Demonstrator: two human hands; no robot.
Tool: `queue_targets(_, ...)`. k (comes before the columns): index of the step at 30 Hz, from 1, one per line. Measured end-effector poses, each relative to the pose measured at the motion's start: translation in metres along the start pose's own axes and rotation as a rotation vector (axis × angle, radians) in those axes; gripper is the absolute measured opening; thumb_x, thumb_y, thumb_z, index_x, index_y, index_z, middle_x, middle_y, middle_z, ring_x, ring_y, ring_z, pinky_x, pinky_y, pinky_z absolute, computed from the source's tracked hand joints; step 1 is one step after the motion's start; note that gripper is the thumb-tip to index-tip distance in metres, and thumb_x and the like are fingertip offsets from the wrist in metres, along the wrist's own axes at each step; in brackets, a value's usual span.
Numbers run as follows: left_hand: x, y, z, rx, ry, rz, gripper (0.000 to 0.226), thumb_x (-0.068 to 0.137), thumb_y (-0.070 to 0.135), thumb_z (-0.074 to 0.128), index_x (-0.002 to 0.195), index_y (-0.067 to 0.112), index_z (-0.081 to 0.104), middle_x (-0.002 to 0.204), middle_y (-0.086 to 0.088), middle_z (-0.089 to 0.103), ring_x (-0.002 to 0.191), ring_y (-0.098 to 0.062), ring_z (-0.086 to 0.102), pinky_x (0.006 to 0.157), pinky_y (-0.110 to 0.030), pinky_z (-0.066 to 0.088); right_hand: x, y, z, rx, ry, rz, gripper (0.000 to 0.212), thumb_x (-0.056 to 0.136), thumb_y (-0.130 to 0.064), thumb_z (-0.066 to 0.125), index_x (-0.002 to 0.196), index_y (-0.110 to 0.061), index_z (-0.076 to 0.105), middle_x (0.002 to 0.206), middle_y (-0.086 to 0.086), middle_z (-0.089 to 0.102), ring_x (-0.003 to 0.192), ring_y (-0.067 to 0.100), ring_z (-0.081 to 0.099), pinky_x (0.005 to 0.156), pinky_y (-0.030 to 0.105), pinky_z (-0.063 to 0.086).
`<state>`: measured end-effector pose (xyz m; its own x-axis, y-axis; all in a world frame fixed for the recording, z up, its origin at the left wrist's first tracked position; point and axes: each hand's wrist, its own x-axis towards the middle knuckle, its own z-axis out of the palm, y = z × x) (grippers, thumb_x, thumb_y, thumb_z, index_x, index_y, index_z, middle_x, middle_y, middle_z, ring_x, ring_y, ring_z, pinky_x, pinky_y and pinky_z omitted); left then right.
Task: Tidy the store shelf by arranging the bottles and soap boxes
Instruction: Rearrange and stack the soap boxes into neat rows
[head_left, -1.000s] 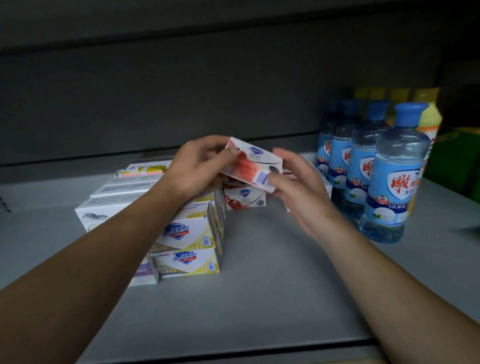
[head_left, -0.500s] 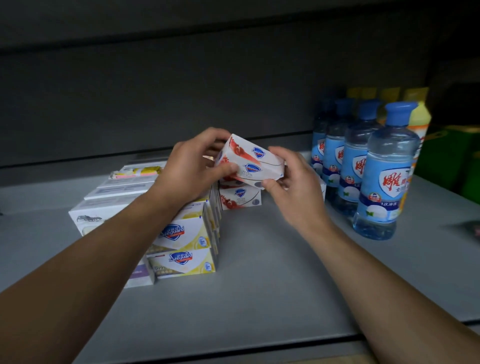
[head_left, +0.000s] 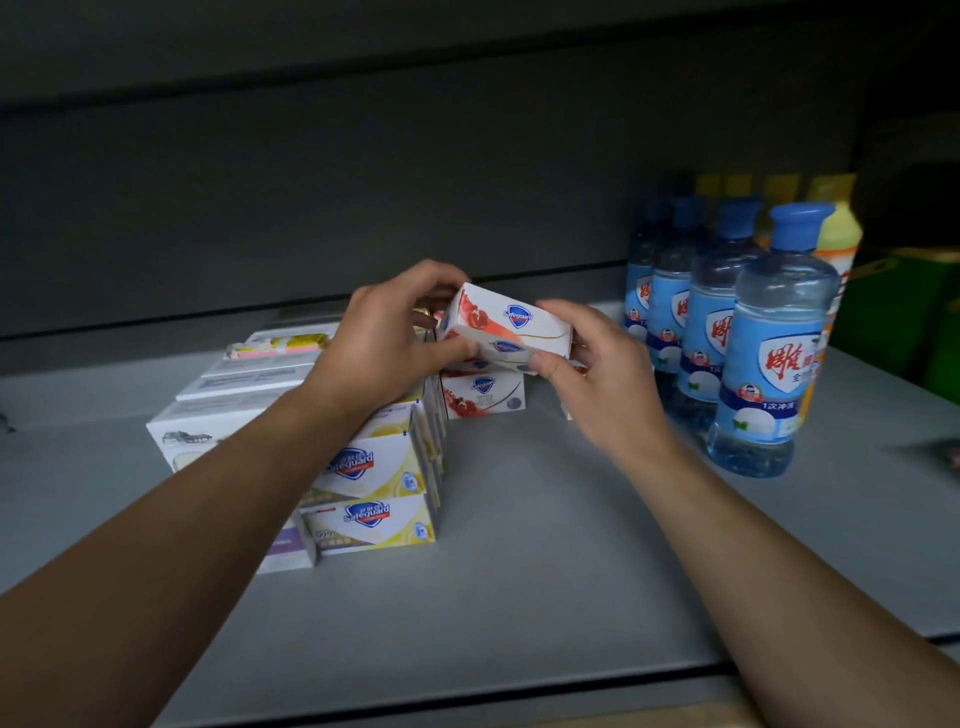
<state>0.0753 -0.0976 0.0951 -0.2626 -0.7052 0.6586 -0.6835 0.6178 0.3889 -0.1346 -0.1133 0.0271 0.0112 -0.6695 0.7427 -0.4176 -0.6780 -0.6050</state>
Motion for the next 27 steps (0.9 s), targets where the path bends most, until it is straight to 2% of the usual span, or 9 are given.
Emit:
queue_targets(2,0.0,0.002,0.0,0.049,-0.018,0.068,0.059,0.073,0.033,0.083,0.125,0.031,0.055,0.109,0.021,0.064,0.102,0.003,0.061,0.084,-0.015,0.052,0.0,-0.001,0.001,-0.046,0.019,-0.04,0.047,0.085,-0.012,0.074,0.13,-0.016,0.061,0.121,-0.001,0.064,0.109,0.011,0.059,0.091,0.03,0.052)
queue_targets(5,0.003,0.005,0.0,0.234,-0.063,0.198,0.06,0.076,0.036,0.08,0.13,0.027,0.057,0.115,0.008,0.067,0.096,-0.007,0.058,0.083,-0.026,0.05,0.0,-0.002,0.001,-0.11,0.016,-0.06,0.047,0.085,-0.012,0.074,0.13,-0.016,0.062,0.124,0.0,0.063,0.109,0.002,0.052,0.09,0.008,0.039)
queue_targets(8,0.011,0.01,-0.001,0.348,-0.111,0.21,0.051,0.08,0.032,0.078,0.127,0.023,0.061,0.115,0.003,0.067,0.098,-0.013,0.057,0.084,-0.03,0.047,0.001,-0.004,-0.001,-0.117,0.029,-0.043,0.048,0.085,-0.015,0.075,0.13,-0.016,0.061,0.124,-0.001,0.063,0.107,-0.001,0.049,0.087,-0.001,0.033)
queue_targets(11,0.022,0.021,-0.005,0.383,-0.183,0.186,0.046,0.081,0.033,0.076,0.123,0.022,0.062,0.115,0.004,0.064,0.099,-0.013,0.059,0.085,-0.033,0.05,0.004,-0.011,-0.006,-0.111,0.045,0.007,0.049,0.086,-0.02,0.074,0.133,-0.018,0.059,0.125,-0.001,0.061,0.109,0.006,0.055,0.086,0.002,0.035)
queue_targets(15,0.032,0.037,-0.007,0.417,-0.199,0.122,0.042,0.083,0.034,0.073,0.123,0.025,0.061,0.112,0.005,0.064,0.097,-0.012,0.058,0.087,-0.035,0.05,0.001,-0.018,-0.022,-0.172,-0.005,0.148,0.066,0.088,-0.032,0.07,0.146,-0.026,0.039,0.141,-0.003,0.048,0.121,0.007,0.047,0.097,0.023,0.04)
queue_targets(17,0.033,0.044,-0.001,0.399,-0.173,0.099,0.037,0.084,0.034,0.072,0.119,0.025,0.062,0.11,0.004,0.065,0.097,-0.014,0.058,0.087,-0.035,0.049,-0.012,-0.019,-0.04,-0.219,-0.033,0.194,0.066,0.09,-0.035,0.067,0.147,-0.026,0.036,0.144,-0.003,0.046,0.125,0.011,0.048,0.099,0.029,0.041)
queue_targets(21,0.03,0.062,0.026,0.331,-0.168,0.007,0.036,0.086,0.034,0.069,0.12,0.024,0.063,0.112,0.002,0.063,0.099,-0.016,0.058,0.089,-0.037,0.05,-0.06,-0.006,-0.087,-0.431,-0.243,0.242,0.051,0.093,-0.038,0.061,0.139,-0.018,0.049,0.137,0.003,0.053,0.125,0.019,0.05,0.1,0.028,0.039)
queue_targets(24,0.028,0.072,0.057,0.315,-0.194,-0.053,0.037,0.089,0.033,0.065,0.124,0.021,0.062,0.116,-0.004,0.06,0.106,-0.022,0.056,0.094,-0.034,0.045,-0.086,0.004,-0.113,-0.588,-0.449,0.301,0.053,0.094,-0.045,0.056,0.14,-0.02,0.048,0.138,0.003,0.052,0.129,0.019,0.047,0.105,0.026,0.035)
queue_targets(27,0.019,0.078,0.092,0.291,-0.217,-0.105,0.044,0.089,0.031,0.064,0.13,0.015,0.059,0.123,-0.011,0.058,0.113,-0.028,0.055,0.096,-0.032,0.041,-0.099,0.01,-0.122,-0.656,-0.567,0.292,0.058,0.094,-0.052,0.053,0.143,-0.023,0.046,0.141,0.0,0.049,0.132,0.018,0.044,0.106,0.023,0.032)
